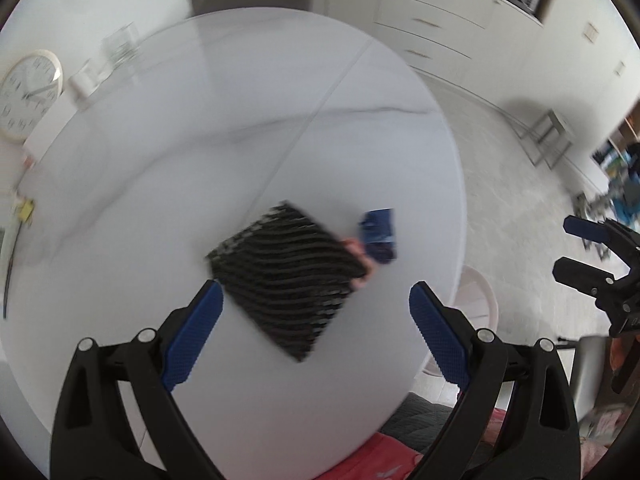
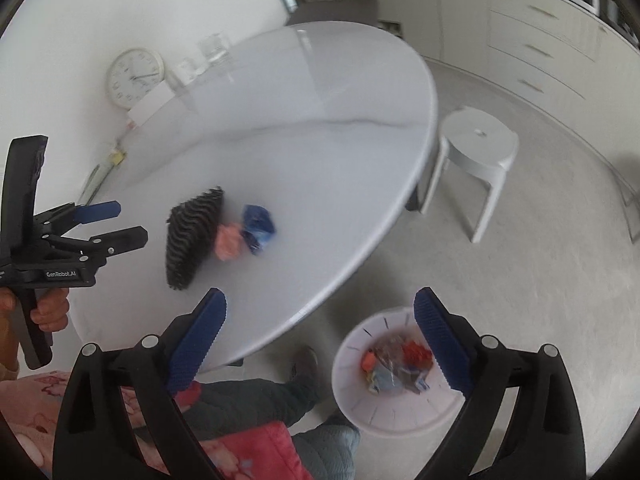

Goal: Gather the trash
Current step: 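Grasp the blue crumpled item with the right gripper while the left approaches the black mesh, then grasp the black foam mesh net with the left gripper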

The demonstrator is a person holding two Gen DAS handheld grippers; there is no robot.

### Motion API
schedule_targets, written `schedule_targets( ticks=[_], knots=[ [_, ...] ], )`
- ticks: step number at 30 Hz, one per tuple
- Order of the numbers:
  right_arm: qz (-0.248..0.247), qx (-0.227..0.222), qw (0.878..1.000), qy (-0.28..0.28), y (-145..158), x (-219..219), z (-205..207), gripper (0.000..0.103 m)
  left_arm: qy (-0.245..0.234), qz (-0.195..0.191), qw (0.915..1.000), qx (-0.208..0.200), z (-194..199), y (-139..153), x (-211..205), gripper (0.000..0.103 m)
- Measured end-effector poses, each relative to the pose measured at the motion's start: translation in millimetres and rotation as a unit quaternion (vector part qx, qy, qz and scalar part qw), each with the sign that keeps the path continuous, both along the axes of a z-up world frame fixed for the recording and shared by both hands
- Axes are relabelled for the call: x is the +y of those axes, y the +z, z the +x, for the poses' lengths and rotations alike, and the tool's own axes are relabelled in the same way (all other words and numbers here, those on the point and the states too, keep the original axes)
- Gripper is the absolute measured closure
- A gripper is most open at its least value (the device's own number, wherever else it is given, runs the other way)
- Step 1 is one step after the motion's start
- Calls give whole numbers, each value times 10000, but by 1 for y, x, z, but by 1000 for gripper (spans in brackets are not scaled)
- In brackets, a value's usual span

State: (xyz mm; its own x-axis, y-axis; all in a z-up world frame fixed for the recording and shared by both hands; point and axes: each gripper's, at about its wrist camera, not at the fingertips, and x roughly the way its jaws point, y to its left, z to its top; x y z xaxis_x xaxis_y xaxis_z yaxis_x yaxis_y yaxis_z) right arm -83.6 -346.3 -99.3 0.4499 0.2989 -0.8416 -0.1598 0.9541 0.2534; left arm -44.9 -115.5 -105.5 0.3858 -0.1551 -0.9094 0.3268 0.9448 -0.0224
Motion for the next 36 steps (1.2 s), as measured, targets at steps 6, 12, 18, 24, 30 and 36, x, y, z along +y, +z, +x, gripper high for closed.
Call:
schedule_targets(
  ticks=[6,12,18,24,30,36],
  knots=[
    [-270,49,9967,766,-15,50,39,9,134,58,9998,164,2,-16,22,13],
    [-492,353,9906,1229,-43,79,76,15,238,4,9990,377,-2,-33,32,13],
    [-469,693,9885,1262,-72,92,102,26,498,-45,9973,529,-1,-42,47,13],
    [-512,937,9862,1269,-91,98,110,46,709,-86,9957,585,-1,-43,54,13],
    [-258,1011,9872,1203,-92,90,109,70,758,-49,9954,582,2,-42,53,13],
    [-163,905,9896,1108,-87,81,107,78,722,12,9957,583,6,-43,48,13]
  ],
)
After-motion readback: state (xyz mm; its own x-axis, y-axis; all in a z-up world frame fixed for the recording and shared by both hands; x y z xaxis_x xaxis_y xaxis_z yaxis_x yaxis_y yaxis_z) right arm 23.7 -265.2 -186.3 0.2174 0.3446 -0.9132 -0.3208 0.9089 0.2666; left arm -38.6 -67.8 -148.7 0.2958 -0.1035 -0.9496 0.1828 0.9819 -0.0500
